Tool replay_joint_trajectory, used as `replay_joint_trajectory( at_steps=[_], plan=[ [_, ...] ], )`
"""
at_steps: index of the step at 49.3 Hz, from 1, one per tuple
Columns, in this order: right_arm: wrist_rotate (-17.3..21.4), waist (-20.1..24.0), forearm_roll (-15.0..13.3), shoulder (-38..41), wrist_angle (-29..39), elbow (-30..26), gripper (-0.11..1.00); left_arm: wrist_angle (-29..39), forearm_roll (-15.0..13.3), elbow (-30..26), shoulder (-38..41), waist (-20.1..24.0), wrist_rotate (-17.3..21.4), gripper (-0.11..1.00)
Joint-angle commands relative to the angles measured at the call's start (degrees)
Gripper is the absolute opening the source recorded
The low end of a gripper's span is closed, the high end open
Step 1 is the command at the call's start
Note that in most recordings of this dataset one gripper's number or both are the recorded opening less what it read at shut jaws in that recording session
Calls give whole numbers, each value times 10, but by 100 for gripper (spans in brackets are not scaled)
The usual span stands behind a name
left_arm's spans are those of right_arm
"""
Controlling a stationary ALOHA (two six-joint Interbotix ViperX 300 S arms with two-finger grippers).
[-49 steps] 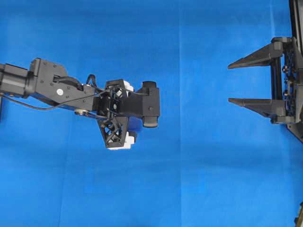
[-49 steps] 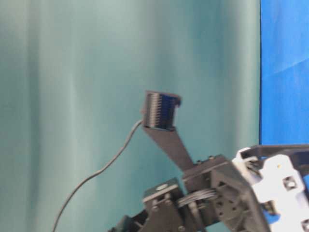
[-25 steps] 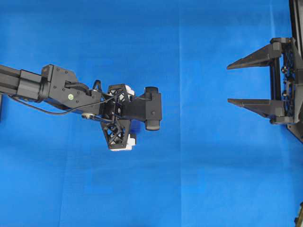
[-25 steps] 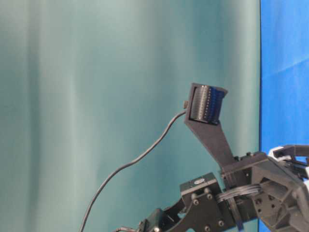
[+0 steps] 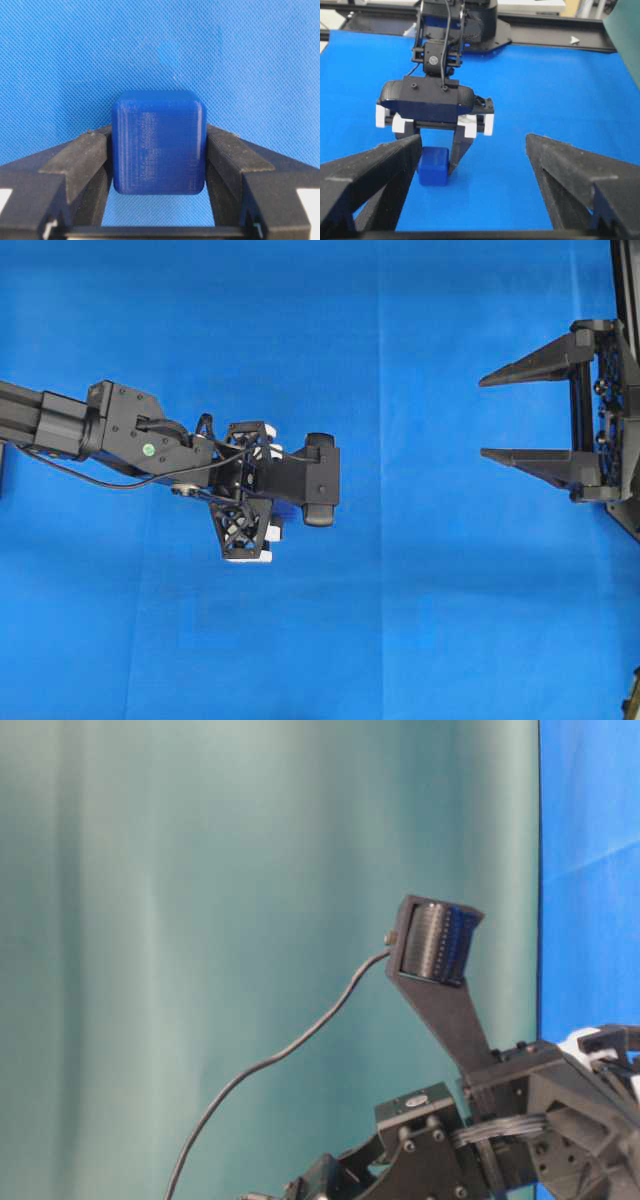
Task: Handover the blue block to the right arm after grasping it with the left arm, then place it in the designated position.
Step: 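Lower the left gripper around the blue cube and close it, then lift the blue cube upward with the left gripper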
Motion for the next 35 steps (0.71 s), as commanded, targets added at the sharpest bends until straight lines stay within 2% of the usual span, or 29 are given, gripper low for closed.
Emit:
replay_joint_trajectory(
  at_steps=[1, 18, 35],
  plan=[
    [0, -1, 2, 2, -5, -11, 98, 1, 2, -11, -9, -1, -2, 46],
    [1, -1, 2, 2, -6, -11, 98, 18, 2, -15, -33, -1, -2, 46],
    [1, -1, 2, 2, -5, -11, 98, 142, 2, -69, -122, -11, -2, 46]
  ],
)
